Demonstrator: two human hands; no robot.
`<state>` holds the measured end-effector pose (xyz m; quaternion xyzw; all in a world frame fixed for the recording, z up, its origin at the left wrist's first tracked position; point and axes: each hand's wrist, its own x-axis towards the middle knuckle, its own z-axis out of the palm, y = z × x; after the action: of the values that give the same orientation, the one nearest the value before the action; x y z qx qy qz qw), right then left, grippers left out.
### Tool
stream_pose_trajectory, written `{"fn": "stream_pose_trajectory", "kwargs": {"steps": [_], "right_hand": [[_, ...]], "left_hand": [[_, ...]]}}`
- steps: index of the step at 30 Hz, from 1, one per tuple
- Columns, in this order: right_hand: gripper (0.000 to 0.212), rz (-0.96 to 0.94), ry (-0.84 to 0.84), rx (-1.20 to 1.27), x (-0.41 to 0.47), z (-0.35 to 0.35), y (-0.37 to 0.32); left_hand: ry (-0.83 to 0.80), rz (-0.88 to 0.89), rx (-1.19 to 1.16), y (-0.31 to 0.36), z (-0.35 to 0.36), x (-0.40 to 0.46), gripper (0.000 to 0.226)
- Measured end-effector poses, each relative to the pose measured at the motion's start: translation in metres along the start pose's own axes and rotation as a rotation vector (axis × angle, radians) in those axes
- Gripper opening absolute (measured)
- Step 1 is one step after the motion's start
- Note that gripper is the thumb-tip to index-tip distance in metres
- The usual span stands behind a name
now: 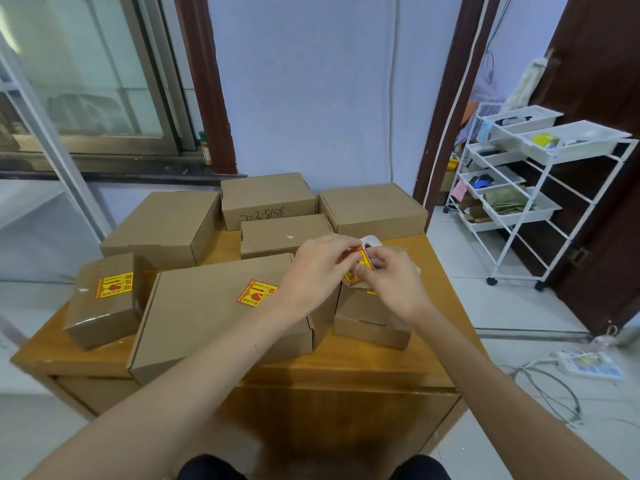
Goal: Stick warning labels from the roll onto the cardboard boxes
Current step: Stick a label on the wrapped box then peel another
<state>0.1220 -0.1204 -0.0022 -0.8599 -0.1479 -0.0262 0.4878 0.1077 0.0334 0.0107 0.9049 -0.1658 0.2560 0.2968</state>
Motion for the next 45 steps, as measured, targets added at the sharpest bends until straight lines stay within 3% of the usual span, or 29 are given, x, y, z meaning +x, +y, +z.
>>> {"fn": "stream_pose_trajectory", "kwargs": {"steps": [5, 10, 14, 19, 26, 35, 39, 45], "right_hand": [[0.016, -0.015, 0.0, 0.058, -0.002, -0.004, -0.014], [0.005, -0.017, -0.114, 0.226, -0.005, -0.006, -0.022], [0.029, -0.014, -0.204, 0.294, -0.012, -0.008, -0.018], [0.042, 0.014, -0.231, 0.298, -0.019, -0.009, -0.012], [0.038, 0.057, -0.216, 0.36, -0.006, -0.013, -0.008], [0.029, 0.082, -0.169, 0.469, 0.016, 0.0, -0.011], [0.032, 0.119, -0.121, 0.505, 0.024, 0.003, -0.008], [0.034, 0.129, -0.105, 0.424, 0.023, 0.001, -0.01]], "left_hand": [[0.023, -0.054, -0.009, 0.004, -0.008, -0.001, 0.013], [0.04, -0.081, -0.013, 0.006, -0.018, -0.006, 0.007], [0.01, -0.119, -0.058, 0.011, -0.022, -0.011, 0.008], [-0.013, -0.229, -0.206, 0.007, -0.018, -0.017, 0.006], [-0.009, -0.293, -0.355, 0.001, -0.015, -0.003, 0.006], [-0.021, -0.22, -0.349, -0.013, -0.026, 0.01, 0.005], [-0.062, -0.16, -0.301, -0.018, -0.029, 0.012, 0.02], [-0.026, -0.108, -0.211, -0.027, -0.029, 0.016, 0.004]]}}
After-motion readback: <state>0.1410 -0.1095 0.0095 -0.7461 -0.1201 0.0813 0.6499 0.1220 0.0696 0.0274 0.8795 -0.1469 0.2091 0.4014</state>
